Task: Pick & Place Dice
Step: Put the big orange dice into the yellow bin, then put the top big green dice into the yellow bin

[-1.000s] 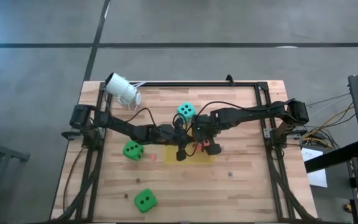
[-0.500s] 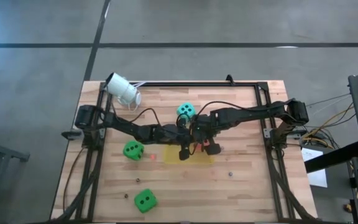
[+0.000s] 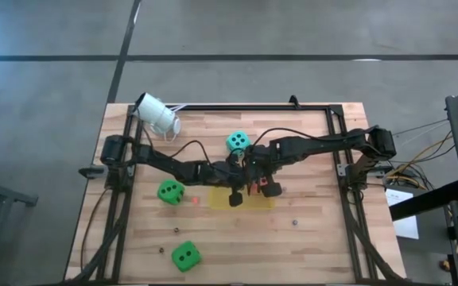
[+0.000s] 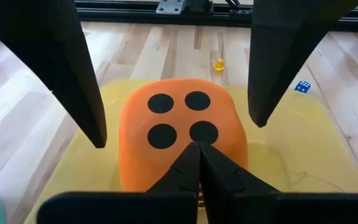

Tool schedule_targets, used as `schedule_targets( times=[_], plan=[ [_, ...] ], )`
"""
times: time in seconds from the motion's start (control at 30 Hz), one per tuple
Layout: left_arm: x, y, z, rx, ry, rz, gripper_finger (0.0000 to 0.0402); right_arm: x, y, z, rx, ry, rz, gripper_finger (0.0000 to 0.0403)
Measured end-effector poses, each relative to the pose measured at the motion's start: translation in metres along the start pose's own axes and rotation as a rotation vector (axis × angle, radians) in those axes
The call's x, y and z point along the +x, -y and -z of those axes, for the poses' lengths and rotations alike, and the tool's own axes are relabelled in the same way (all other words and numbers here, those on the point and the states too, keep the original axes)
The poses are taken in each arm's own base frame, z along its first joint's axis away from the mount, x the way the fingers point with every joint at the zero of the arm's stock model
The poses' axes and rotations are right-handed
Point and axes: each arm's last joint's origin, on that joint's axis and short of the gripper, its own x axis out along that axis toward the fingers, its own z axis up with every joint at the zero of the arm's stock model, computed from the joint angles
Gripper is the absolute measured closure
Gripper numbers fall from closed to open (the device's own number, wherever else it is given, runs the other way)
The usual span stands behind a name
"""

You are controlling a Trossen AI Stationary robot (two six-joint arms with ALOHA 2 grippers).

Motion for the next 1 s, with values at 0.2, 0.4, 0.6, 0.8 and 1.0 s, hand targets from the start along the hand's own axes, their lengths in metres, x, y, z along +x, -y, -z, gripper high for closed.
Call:
schedule_targets(
  times=[0.2, 0.4, 0.6, 0.8, 1.0],
  plan=[
    [-0.01, -0.001, -0.014, 0.006, 0.028, -0.002, 0.0394, -0.013, -0.002, 0.002, -0.011, 0.018, 0.011, 0.0003],
    [-0.02, 0.0, -0.023, 0.031, 0.036, 0.0, 0.0394, -0.037, -0.004, 0.005, -0.016, 0.078, 0.033, 0.0003],
    [-0.032, 0.001, -0.028, 0.041, -0.016, 0.003, 0.0394, -0.064, -0.009, 0.015, -0.034, 0.148, 0.071, 0.0003],
    [-0.054, 0.006, -0.032, 0.09, 0.0, 0.015, 0.0394, -0.091, -0.014, 0.029, -0.034, 0.215, 0.135, 0.0003],
    [-0.083, 0.005, -0.03, 0.091, 0.027, 0.016, 0.0394, -0.111, -0.02, 0.047, -0.016, 0.273, 0.164, 0.0003]
  ],
)
